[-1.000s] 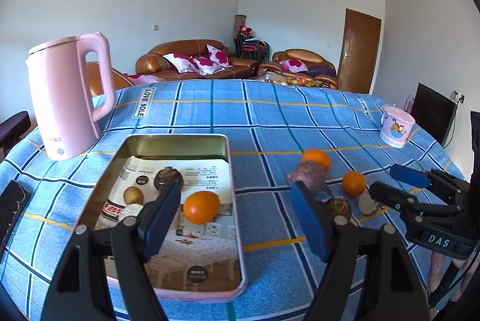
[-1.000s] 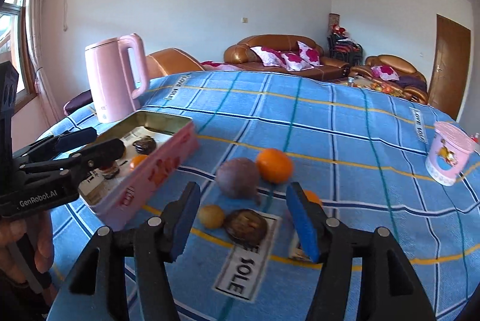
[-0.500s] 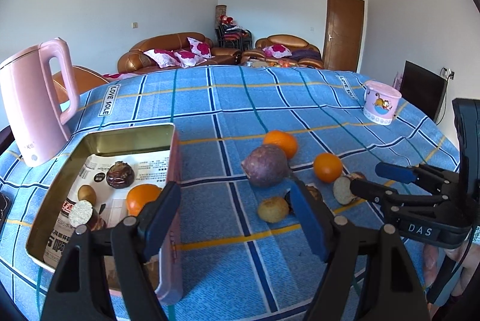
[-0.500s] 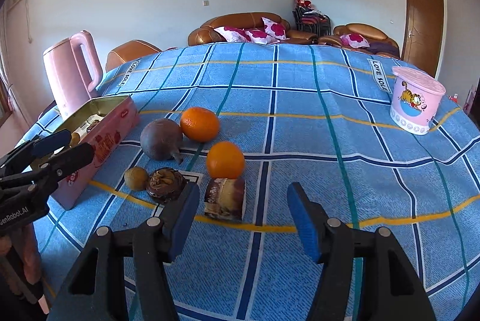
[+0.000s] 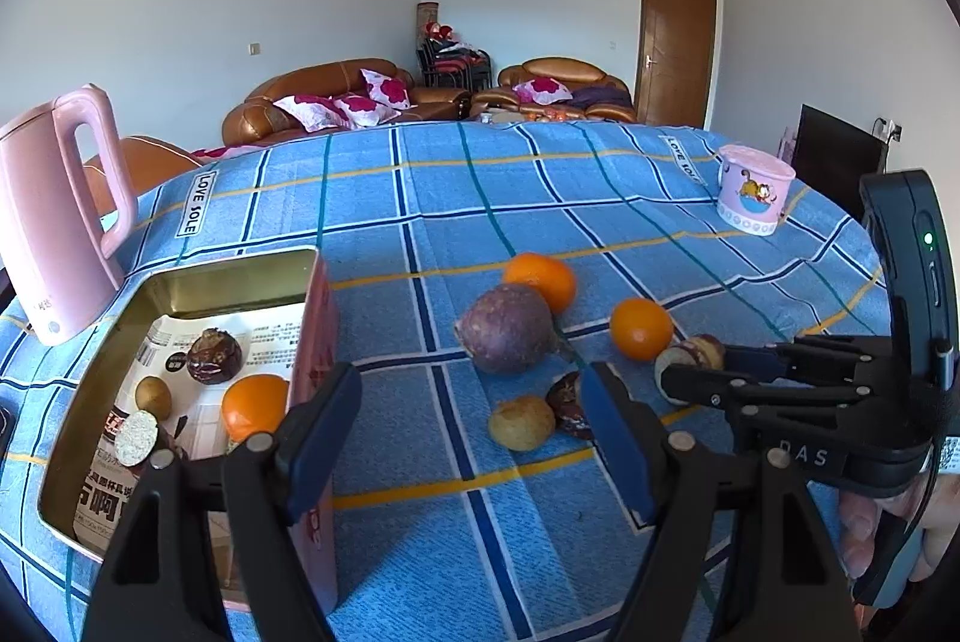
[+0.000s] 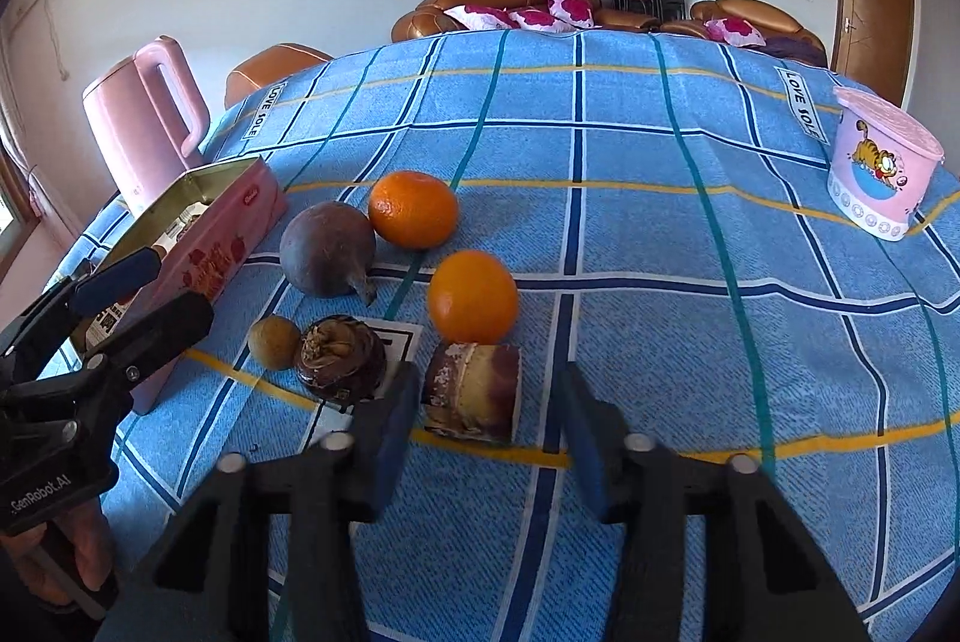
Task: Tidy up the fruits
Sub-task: 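Grasp the brown cake roll with the right gripper while the left approaches a dark round fruit, then close the left gripper on the dark brown round fruit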
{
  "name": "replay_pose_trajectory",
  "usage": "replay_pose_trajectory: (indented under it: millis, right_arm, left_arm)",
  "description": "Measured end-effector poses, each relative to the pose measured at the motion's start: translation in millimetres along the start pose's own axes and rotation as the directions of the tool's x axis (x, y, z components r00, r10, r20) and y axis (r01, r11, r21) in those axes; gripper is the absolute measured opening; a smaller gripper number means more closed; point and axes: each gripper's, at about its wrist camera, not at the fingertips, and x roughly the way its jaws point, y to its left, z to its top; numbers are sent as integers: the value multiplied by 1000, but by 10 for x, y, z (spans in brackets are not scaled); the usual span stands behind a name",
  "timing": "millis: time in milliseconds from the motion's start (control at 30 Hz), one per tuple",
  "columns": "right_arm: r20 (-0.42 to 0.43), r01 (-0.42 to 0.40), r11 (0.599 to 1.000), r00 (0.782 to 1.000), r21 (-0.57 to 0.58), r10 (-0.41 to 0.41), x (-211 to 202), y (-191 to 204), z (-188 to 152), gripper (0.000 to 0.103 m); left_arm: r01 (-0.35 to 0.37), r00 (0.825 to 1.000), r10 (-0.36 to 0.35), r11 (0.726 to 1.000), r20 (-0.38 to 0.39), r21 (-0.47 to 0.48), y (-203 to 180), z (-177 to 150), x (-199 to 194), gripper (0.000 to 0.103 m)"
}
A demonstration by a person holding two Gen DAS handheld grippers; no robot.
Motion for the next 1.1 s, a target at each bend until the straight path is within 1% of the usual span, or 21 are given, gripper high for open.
replay_pose_trajectory:
  millis: [67, 133, 233, 300, 367, 433, 467, 533, 600, 667, 700, 767, 933, 1000, 1100]
  right_arm:
    - [24, -9, 1000, 1000, 6, 9, -49, -12, -8, 33]
    - [58, 11, 1000, 998, 11, -11, -119, -24, -16, 33]
    - [96, 75, 997, 992, 18, -76, -210, -75, 13, 33]
    - [115, 137, 991, 984, 11, -137, -258, -118, 38, 33]
    - [126, 186, 983, 975, 7, -185, -275, -159, 54, 33]
    - [126, 184, 983, 975, 18, -184, -273, -213, 74, 33]
    - [126, 184, 983, 975, 20, -185, -274, -223, 81, 33]
    - [124, 190, 982, 974, 13, -190, -265, -218, 90, 33]
    - [122, 195, 981, 973, 7, -195, -264, -211, 99, 33]
    - [126, 196, 981, 973, 2, -195, -265, -192, 105, 33]
    - [129, 197, 980, 972, -1, -195, -269, -189, 105, 33]
    - [129, 196, 981, 973, -12, -193, -259, -161, 100, 33]
    - [114, 170, 985, 979, -17, -167, -239, -169, 97, 33]
    - [112, 167, 986, 980, -11, -165, -235, -180, 96, 33]
    - [109, 164, 986, 981, -11, -162, -227, -180, 93, 33]
  left_arm:
    - [15, 1000, -15, 1000, 0, 8, -32, 5, 4, 78]
    - [27, 1000, -26, 999, -6, 21, -84, 13, 25, 78]
    - [41, 999, -41, 998, -15, 43, -177, 28, 71, 77]
    - [51, 998, -50, 997, -24, 52, -237, 46, 113, 77]
    - [67, 997, -65, 996, -37, 60, -300, 62, 154, 74]
    - [88, 995, -83, 993, -62, 74, -371, 65, 210, 66]
    - [98, 993, -92, 992, -77, 81, -405, 69, 243, 65]
    - [109, 990, -100, 990, -102, 89, -452, 70, 296, 57]
    - [118, 985, -103, 987, -135, 108, -508, 66, 357, 53]
    - [120, 980, -98, 985, -173, 122, -547, 51, 423, 53]
    - [113, 981, -90, 986, -173, 126, -561, 55, 432, 53]
    - [111, 979, -86, 985, -186, 131, -571, 49, 459, 48]
    - [103, 977, -68, 981, -204, 166, -642, 66, 528, 47]
    - [92, 976, -57, 982, -210, 163, -640, 81, 568, 42]
    - [92, 976, -57, 983, -211, 160, -633, 83, 578, 42]
